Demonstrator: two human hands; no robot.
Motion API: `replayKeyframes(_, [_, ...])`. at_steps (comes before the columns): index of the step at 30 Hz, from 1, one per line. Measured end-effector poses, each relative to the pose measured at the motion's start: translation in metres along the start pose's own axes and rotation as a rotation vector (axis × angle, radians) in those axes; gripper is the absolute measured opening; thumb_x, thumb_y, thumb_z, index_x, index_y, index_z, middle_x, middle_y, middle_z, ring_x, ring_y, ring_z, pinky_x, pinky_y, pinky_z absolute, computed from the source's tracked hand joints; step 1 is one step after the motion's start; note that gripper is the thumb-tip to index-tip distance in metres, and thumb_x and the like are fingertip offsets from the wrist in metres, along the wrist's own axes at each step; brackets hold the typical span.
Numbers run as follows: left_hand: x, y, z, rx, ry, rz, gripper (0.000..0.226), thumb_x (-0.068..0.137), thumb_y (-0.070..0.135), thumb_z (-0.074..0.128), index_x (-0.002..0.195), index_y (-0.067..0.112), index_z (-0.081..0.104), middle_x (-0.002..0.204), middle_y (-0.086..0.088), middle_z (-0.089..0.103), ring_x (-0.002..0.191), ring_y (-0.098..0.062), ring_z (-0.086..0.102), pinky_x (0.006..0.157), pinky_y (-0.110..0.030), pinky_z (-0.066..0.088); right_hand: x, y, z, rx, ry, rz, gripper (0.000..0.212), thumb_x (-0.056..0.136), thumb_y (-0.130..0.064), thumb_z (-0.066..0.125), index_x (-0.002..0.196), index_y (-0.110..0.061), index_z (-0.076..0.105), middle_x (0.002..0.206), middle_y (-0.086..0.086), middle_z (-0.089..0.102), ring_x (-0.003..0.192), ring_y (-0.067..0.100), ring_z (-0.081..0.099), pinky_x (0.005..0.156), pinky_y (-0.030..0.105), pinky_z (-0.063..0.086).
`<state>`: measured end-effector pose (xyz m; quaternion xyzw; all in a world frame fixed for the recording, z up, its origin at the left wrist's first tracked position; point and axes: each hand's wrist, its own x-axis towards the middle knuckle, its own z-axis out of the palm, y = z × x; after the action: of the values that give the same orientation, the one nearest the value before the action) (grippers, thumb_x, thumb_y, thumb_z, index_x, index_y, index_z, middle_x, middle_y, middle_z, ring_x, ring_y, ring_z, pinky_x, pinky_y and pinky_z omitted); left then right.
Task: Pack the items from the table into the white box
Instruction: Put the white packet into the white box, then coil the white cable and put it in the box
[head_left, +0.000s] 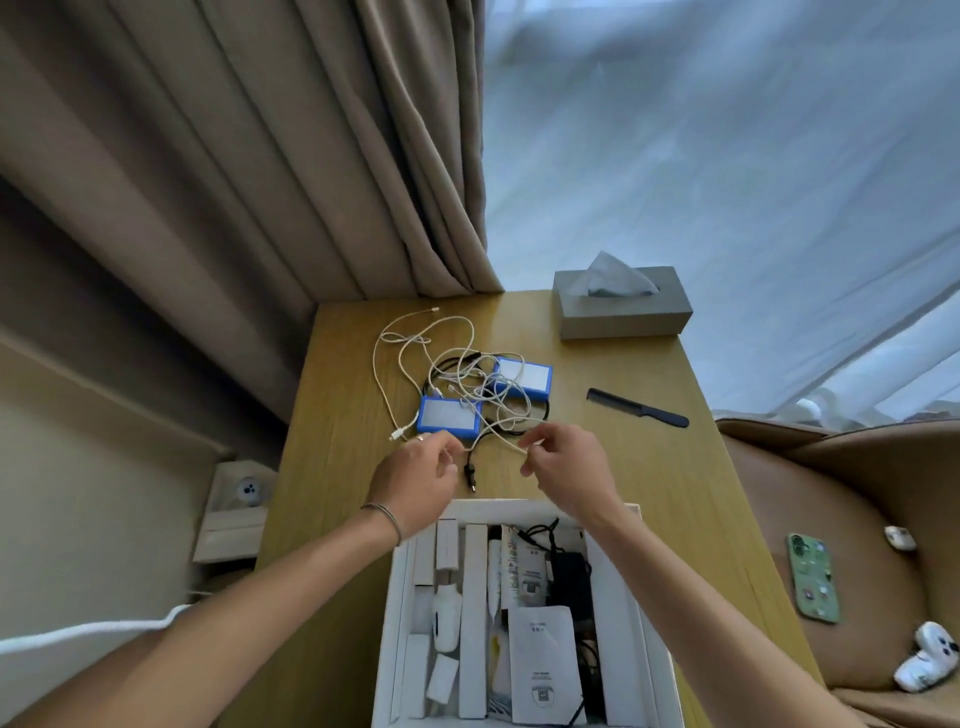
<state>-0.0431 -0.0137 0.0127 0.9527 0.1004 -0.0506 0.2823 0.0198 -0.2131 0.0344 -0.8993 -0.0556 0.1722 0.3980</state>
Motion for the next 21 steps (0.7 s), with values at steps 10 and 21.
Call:
replayKeyframes(10, [0.084,-0.069,0.002,0.222,0.0,-0.207,0.031,0.093,0.021,0.057,0.123,0.026,0.055,0.115,0.002,0.062,0.095,-0.017,0.06,0.074,-0.032,0.055,0.042,-0.026,0.038,-0.009,-0.087,-0.002,0.021,0.099,-0.016,0.054,0.107,-0.022,0.073,0.078,-0.008,0.074,0.065,-0.001,0.069,0.07,0.029,0.062])
replayKeyframes(21, [0.125,-0.101,0.018,-0.039,-0.192,-0.35,0.034,0.097,0.038,0.058,0.068,0.02,0.055,0.07,-0.002,0.058,0.068,-0.02,0.056,0.062,-0.029,0.04,0.042,-0.038,0.056,-0.054,-0.108,0.005,0.033,0.091,-0.01,0.05,0.108,-0.028,0.072,0.084,-0.006,0.076,0.076,0.007,0.07,0.078,0.038,0.059])
